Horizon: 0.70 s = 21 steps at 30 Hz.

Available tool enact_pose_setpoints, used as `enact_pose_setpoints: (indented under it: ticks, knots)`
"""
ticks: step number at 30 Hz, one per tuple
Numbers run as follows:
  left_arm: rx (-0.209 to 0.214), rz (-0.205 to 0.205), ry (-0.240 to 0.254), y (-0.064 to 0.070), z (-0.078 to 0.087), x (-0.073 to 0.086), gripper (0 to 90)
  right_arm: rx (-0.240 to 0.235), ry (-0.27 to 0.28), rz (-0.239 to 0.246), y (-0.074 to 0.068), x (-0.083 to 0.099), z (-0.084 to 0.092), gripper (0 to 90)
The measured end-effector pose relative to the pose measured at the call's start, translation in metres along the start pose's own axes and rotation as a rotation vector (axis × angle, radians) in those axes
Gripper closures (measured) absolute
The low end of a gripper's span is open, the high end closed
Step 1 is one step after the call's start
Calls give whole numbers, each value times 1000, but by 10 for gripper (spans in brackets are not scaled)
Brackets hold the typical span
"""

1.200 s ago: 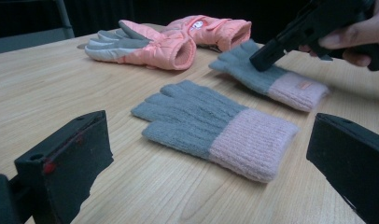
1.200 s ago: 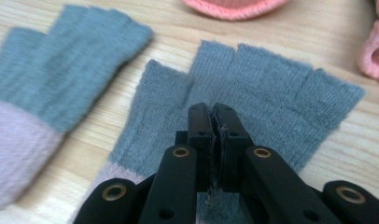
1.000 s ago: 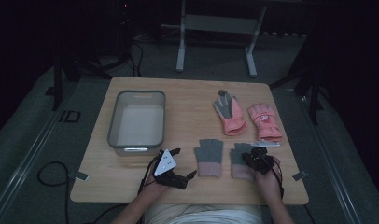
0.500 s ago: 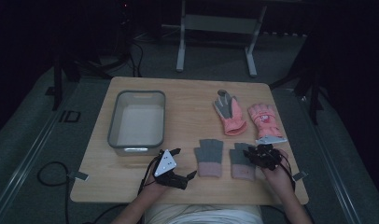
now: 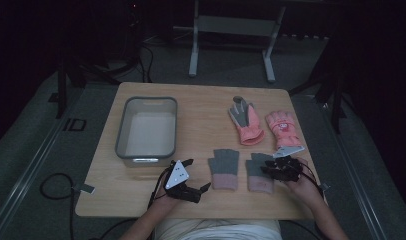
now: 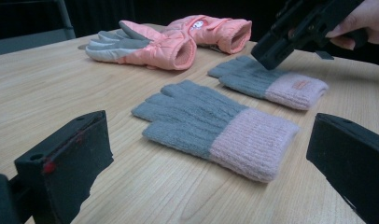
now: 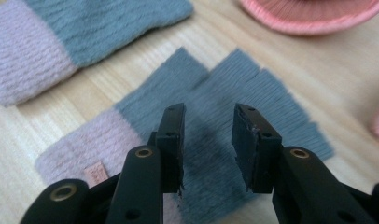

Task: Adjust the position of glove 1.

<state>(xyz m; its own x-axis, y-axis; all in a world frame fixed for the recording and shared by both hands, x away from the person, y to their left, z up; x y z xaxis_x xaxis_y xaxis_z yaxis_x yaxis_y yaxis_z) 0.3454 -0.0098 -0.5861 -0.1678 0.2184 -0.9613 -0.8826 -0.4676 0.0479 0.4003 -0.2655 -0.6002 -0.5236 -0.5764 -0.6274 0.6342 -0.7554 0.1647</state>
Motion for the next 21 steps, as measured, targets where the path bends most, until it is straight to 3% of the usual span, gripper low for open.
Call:
enact_pose_setpoints:
  ticks: [7,9,11,14,17,21]
  knots:
    - [0,-1,0,0,0,0,0,20,-15,-9,1,13,-9,591]
    - [1,1,0,0,0,0,0,16,-6,-26,1,15,-9,620]
    - [1,3,1,0,0,0,0,34,-1,-32,0,14,-10,735]
    - [1,2,1,0,0,0,0,50,-3,-31,-2,13,-10,833]
    - [1,3,2,-1,0,0,0,36,-7,-53,-3,11,-9,855]
    - [0,3,1,0,0,0,0,-4,44,-93,-4,-1,5,860]
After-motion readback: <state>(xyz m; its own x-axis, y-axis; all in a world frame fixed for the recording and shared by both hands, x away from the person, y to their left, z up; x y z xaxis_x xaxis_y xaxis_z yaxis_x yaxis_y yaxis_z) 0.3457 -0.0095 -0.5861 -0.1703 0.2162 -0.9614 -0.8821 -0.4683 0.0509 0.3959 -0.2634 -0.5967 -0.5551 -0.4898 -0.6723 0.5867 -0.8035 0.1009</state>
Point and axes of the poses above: each handheld gripper's, and its own axes: z roughly backward along the jaws, x roughly out of its underside, y roughly to its right, the point moved 10 cm from there along -z, roughly forward along the jaws, and after that the axes turned 10 degrees about x, right-handed, at the moved point
